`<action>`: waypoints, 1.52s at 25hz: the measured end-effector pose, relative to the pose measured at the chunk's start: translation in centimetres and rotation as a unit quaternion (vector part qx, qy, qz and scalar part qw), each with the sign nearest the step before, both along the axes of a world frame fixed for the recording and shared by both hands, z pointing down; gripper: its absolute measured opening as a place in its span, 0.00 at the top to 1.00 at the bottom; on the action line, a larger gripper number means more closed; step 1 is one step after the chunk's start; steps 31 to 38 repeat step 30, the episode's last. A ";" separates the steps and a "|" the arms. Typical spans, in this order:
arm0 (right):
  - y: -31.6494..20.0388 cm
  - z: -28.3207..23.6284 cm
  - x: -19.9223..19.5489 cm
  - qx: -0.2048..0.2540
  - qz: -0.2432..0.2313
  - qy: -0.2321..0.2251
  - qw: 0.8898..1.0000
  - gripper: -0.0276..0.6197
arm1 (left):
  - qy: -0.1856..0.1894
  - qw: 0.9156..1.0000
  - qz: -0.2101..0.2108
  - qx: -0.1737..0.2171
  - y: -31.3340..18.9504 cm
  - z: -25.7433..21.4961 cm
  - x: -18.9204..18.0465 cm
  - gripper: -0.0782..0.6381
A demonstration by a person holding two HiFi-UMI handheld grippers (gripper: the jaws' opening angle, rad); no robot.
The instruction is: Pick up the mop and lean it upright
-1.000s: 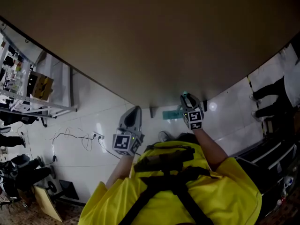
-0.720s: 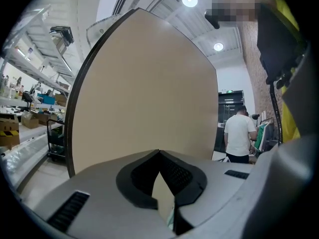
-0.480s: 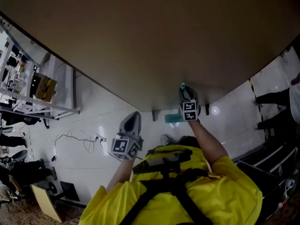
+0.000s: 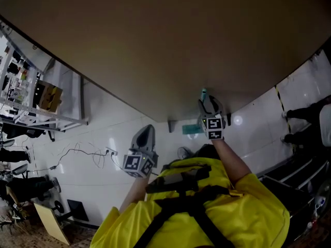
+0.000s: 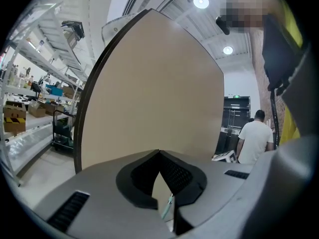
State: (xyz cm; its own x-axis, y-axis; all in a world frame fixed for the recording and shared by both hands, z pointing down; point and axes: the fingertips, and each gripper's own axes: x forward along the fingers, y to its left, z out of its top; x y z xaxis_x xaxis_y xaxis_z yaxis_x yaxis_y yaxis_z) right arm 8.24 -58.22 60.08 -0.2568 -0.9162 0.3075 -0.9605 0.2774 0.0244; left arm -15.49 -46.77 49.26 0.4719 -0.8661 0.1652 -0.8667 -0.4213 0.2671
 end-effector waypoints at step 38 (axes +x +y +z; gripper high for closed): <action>7.9 -6.8 2.0 0.034 -0.016 -0.012 0.999 0.95 | -0.036 0.999 -0.011 -0.017 0.5 2.7 -1.2 0.88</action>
